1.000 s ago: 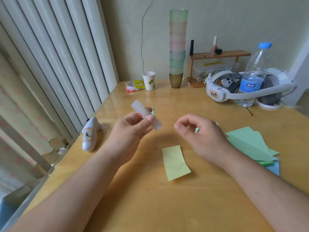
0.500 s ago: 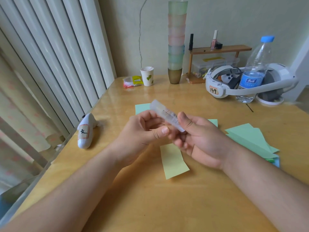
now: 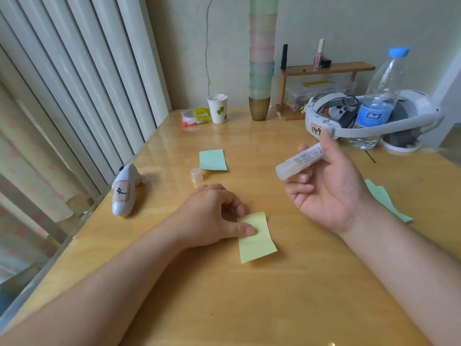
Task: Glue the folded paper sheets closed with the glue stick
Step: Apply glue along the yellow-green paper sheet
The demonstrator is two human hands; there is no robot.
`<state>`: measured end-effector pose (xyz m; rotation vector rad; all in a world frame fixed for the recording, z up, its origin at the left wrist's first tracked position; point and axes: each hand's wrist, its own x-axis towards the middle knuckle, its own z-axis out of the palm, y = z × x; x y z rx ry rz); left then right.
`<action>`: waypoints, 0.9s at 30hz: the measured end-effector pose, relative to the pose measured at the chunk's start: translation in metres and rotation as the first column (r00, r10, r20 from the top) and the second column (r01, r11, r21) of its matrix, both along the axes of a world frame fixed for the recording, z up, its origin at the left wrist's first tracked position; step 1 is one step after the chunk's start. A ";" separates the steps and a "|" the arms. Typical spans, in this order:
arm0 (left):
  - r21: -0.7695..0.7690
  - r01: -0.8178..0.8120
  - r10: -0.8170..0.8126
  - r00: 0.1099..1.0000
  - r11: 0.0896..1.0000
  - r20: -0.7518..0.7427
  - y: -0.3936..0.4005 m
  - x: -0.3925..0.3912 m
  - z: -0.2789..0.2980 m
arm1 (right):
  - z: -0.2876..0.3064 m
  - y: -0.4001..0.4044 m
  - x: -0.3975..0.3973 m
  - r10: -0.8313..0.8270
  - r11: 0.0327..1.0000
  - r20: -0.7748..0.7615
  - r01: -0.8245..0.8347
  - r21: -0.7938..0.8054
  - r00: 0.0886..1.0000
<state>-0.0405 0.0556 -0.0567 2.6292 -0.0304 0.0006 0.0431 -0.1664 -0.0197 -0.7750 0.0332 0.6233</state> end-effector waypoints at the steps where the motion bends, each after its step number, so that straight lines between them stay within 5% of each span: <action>1: -0.035 0.001 -0.001 1.000 0.999 0.000 -0.001 -0.001 0.001 | 0.000 0.000 0.000 -0.004 1.000 0.021 0.004 -0.003 1.000; 10: -0.289 0.051 -0.043 0.998 0.956 0.035 -0.013 -0.005 -0.001 | -0.002 -0.002 -0.001 0.047 0.999 0.042 -0.048 0.024 0.998; 27: -0.231 0.001 0.025 0.994 0.973 0.109 -0.009 -0.008 0.000 | -0.011 -0.006 -0.006 0.274 0.935 0.179 -0.218 -0.279 0.945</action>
